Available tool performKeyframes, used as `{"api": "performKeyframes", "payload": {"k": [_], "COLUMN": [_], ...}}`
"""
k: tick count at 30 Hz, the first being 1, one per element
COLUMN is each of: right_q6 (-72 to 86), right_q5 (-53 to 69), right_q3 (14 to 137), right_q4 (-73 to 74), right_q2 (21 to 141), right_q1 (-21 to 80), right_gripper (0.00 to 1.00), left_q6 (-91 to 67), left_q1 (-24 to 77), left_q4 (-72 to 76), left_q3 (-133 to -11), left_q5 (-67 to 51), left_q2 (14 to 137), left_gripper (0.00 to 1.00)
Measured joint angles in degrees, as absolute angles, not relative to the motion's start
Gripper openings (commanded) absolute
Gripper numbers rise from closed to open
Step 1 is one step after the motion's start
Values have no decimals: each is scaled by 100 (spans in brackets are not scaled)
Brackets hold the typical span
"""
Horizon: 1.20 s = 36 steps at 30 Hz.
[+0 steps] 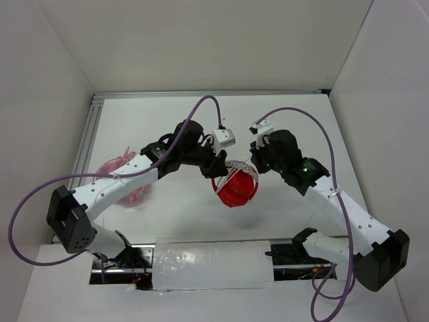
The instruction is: Wrap the headphones
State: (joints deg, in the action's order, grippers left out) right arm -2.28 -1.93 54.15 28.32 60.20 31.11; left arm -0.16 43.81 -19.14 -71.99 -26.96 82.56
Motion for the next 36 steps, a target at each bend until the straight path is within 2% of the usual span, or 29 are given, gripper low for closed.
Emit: {"api": "performKeyframes", "payload": {"k": [4,10,23,36], "right_q6": [-152,233,1315,1706], "right_q5": [333,810,456,-541], "right_q3": [5487,5487,5487,6635], "right_q4": [2834,2862,3151,3730], "right_q2": [5961,6189,7640,8256], "right_q1": [2976,2921,2423,1839], "right_gripper": [0,0,0,1], "left_q6": [-27,-130,-556,-1227], "left_q1": [4383,4414,4268,4178], "left_q4": [-1903,-1970,-2287,-2703], "left_q3": [-7201,-7319,-8134,-10145], "left_q5": [-2685,-2661,-2679,-2993], "left_q2": [8394,9067,10696,11937], "left_gripper": [0,0,0,0]}}
